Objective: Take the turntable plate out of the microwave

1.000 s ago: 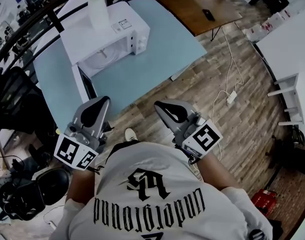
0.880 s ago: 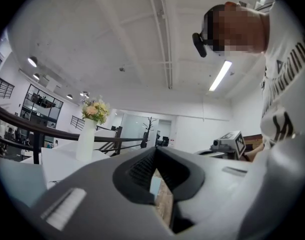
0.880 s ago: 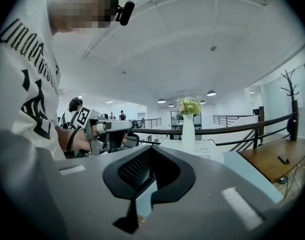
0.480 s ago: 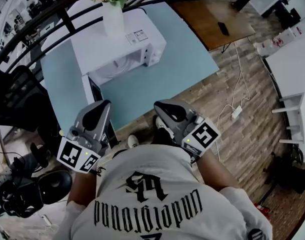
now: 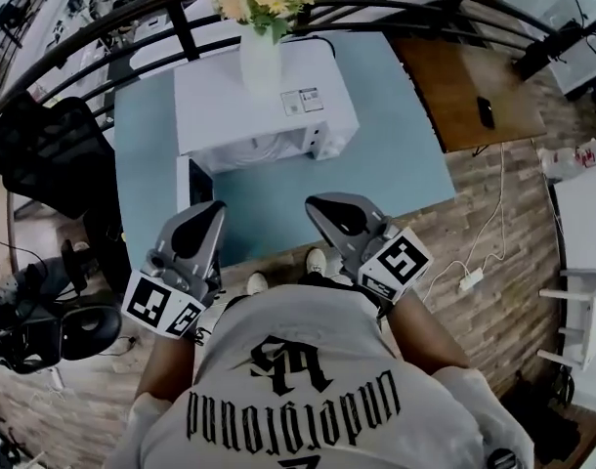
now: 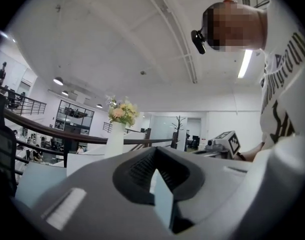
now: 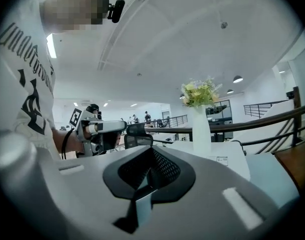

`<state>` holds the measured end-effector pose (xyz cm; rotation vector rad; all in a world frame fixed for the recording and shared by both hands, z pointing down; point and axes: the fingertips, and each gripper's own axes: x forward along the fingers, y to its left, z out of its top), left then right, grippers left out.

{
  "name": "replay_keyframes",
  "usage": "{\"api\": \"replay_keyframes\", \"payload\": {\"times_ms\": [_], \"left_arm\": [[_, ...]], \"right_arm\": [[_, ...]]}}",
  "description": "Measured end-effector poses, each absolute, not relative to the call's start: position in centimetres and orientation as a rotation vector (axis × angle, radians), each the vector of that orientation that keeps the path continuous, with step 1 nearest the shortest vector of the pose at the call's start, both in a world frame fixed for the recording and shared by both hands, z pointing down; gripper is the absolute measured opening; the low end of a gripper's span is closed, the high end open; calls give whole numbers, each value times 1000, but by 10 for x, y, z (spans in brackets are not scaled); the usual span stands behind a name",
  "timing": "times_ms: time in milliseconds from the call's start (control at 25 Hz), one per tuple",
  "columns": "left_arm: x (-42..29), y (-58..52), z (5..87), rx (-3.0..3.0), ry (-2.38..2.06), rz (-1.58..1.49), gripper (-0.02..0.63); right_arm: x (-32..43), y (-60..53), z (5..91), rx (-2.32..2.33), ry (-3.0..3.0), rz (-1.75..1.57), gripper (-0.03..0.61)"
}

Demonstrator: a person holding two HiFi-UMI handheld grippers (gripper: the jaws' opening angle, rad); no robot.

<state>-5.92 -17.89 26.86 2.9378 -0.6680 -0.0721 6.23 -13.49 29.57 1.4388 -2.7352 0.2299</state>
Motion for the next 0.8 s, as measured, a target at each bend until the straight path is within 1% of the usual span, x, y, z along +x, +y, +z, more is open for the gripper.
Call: {"api": "replay_keyframes", "payload": {"times_ms": [240, 560, 800], "left_arm": [[-26, -179, 264, 2900, -784, -110, 51], [-21, -192, 282, 2799, -1078, -120, 49], [-19, -202, 300, 2784, -1161, -60, 49]], "right_arm": [[102, -151, 297, 1276, -2782, 257, 3], [116, -168, 316, 1063, -2839, 320, 3], [114, -187, 339, 978, -2842, 391, 3]]}}
